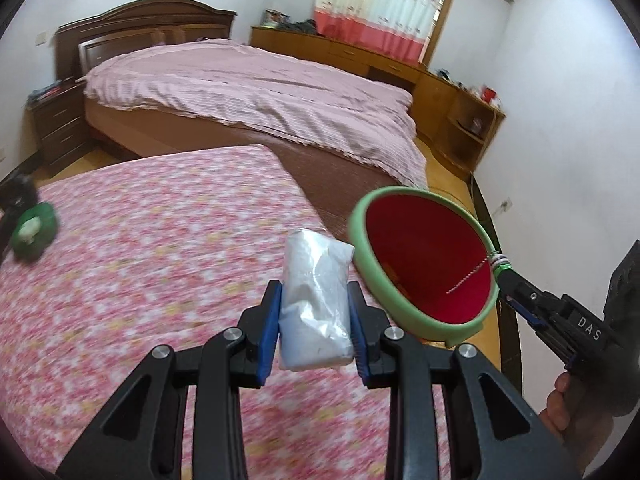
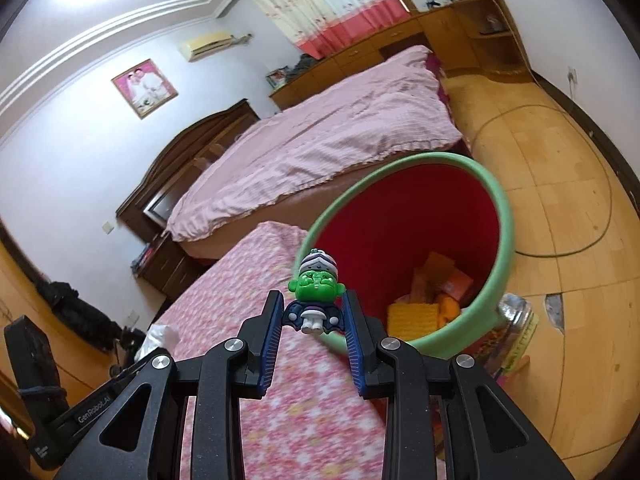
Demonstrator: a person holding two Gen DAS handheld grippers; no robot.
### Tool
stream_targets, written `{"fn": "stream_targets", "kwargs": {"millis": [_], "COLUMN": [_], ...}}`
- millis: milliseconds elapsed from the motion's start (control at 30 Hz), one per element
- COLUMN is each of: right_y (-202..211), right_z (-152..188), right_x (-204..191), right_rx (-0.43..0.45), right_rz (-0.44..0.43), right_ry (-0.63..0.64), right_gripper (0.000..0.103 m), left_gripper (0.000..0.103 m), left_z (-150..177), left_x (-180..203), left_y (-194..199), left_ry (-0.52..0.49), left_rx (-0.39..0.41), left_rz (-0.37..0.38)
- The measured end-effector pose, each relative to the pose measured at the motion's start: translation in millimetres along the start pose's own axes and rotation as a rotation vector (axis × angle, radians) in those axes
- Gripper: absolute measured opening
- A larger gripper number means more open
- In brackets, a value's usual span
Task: Collect trash
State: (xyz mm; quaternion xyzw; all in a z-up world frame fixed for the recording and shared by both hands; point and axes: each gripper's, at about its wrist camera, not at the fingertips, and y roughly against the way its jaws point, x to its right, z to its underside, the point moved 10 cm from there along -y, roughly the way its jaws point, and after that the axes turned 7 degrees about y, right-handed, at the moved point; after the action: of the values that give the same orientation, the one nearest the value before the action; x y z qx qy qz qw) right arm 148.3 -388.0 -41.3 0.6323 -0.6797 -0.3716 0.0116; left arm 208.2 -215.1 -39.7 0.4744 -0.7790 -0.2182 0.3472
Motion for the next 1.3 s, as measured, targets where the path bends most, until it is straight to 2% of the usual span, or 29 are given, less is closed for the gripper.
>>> {"fn": "stream_targets", "kwargs": {"millis": [300, 533, 667, 800, 1167, 1300], "right_y": [-15, -25, -32, -40, -42, -40], "right_z": [-10, -18, -17, -15, -15, -13], "right_x": [40, 61, 71, 76, 70, 64], "right_rx": [-0.016, -0.018, -0.032, -0.05, -0.053, -0.061], "right_rz": [0.02, 0.04, 0.045, 0.036, 0.025, 0.02], "right_ry": [-0.051, -0.076, -0.089, -0.11, -0.111, -0.102], "right_gripper": [0.03, 0.03, 0.031, 0.032, 0.033, 0.045], "left_gripper": [0.032, 0.032, 0.032, 0.036, 0.036, 0.037], "left_z": [-1, 3, 6, 7, 4, 5], "left_x": [61, 85, 89, 89, 68, 59], "left_y": [-55, -86, -97, -101, -89, -77], "left_ry": [-0.106, -0.143, -0.141, -0.135, -0.083, -0.071], "left_rx": [-0.073, -0.12, -0.131, -0.135, -0.121, -0.114], "left_rz": [0.055, 0.087, 0.095, 0.09, 0.057, 0.044]}}
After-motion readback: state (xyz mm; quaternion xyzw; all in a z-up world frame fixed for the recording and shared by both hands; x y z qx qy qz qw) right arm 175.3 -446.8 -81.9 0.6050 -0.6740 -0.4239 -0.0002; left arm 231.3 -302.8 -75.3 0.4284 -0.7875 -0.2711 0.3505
